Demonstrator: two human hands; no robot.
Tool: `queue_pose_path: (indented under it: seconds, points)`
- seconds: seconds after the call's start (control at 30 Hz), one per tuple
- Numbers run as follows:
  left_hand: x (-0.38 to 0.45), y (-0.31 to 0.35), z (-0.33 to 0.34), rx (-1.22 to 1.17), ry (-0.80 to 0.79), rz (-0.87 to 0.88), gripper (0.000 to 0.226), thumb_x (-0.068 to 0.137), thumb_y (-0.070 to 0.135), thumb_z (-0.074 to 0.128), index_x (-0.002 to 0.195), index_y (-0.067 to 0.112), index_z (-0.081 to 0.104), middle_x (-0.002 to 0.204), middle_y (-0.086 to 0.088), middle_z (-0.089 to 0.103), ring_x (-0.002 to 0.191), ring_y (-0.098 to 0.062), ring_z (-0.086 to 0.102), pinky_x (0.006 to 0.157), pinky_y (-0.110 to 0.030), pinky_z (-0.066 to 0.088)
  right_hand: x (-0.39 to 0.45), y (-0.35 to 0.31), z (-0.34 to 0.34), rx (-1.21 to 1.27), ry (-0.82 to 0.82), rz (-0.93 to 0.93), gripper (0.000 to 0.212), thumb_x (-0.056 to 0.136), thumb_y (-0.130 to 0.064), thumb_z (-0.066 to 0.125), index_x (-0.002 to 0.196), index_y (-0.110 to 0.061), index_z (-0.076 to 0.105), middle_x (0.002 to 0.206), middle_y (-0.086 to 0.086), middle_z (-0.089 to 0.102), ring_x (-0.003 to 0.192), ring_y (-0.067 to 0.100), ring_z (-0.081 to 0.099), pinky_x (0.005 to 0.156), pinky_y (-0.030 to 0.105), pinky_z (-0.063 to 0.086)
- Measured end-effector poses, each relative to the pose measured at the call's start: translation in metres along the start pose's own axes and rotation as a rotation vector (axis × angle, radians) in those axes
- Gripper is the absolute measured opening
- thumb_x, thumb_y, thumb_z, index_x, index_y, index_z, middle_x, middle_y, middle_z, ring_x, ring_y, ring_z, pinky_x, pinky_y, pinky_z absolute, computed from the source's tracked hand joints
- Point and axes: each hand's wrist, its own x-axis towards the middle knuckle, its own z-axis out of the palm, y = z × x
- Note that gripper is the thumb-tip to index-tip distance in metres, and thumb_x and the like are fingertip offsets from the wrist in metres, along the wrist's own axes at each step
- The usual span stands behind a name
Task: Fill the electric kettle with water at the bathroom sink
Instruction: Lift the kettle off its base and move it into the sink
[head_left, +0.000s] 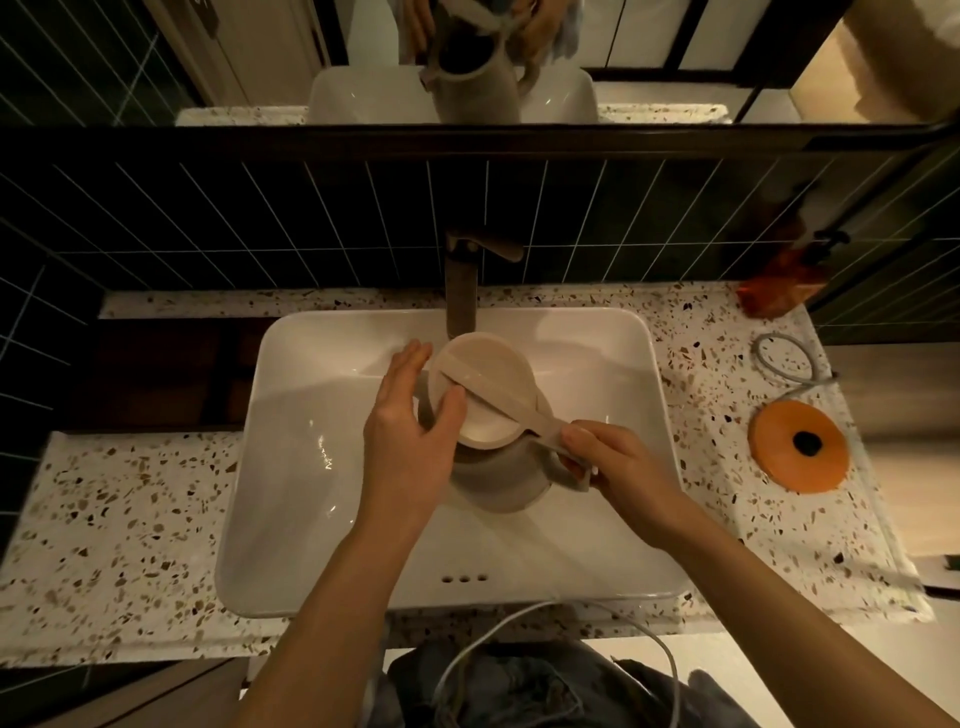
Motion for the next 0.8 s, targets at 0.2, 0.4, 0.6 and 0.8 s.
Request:
queue_pose_path:
  seconds: [0.2, 0.4, 0.6, 0.8]
  points:
    - [0.0, 0.011, 0.001, -0.141, -0.004, 0.001, 0.032, 0.093, 0.016, 0.061, 0.125, 0.018, 0.062, 0.103, 0.018, 0.067, 0.1, 0.002, 0.064, 0.079, -0.009, 0.051, 0.003, -0.005, 0.0, -0.038, 0.027, -0.003, 0.053, 0.092, -0.041, 0.049, 0.073, 0.008, 0.045, 0.068, 0.007, 0.042, 0.061, 0.013, 0.04, 0.061, 0.022, 0.037]
    - [-0.005, 0.027, 0.003, -0.201, 0.028, 0.073, 0.038, 0.089, 0.008, 0.065, 0.126, 0.015, 0.062, 0.107, 0.01, 0.07, 0.099, 0.004, 0.066, 0.083, -0.013, 0.053, 0.005, -0.007, -0.003, -0.111, 0.028, 0.028, 0.059, 0.086, -0.055, 0.051, 0.085, 0.002, 0.064, 0.082, 0.024, 0.059, 0.08, 0.041, 0.058, 0.078, 0.049, 0.051]
    - [-0.012, 0.034, 0.011, -0.123, 0.013, 0.167, 0.04, 0.089, 0.01, 0.065, 0.129, 0.015, 0.061, 0.105, 0.023, 0.065, 0.095, 0.01, 0.065, 0.085, -0.013, 0.053, 0.009, -0.004, -0.003, -0.121, 0.078, 0.059, 0.064, 0.08, -0.06, 0.049, 0.08, 0.002, 0.066, 0.079, 0.022, 0.063, 0.078, 0.042, 0.058, 0.078, 0.054, 0.048]
    - [-0.003, 0.04, 0.012, -0.184, -0.164, 0.195, 0.04, 0.091, 0.023, 0.063, 0.131, 0.019, 0.059, 0.124, 0.008, 0.066, 0.111, -0.001, 0.062, 0.093, -0.024, 0.053, 0.011, 0.002, -0.005, 0.018, 0.066, 0.095, 0.06, 0.087, -0.051, 0.048, 0.079, 0.007, 0.061, 0.079, 0.025, 0.061, 0.079, 0.044, 0.056, 0.086, 0.058, 0.047]
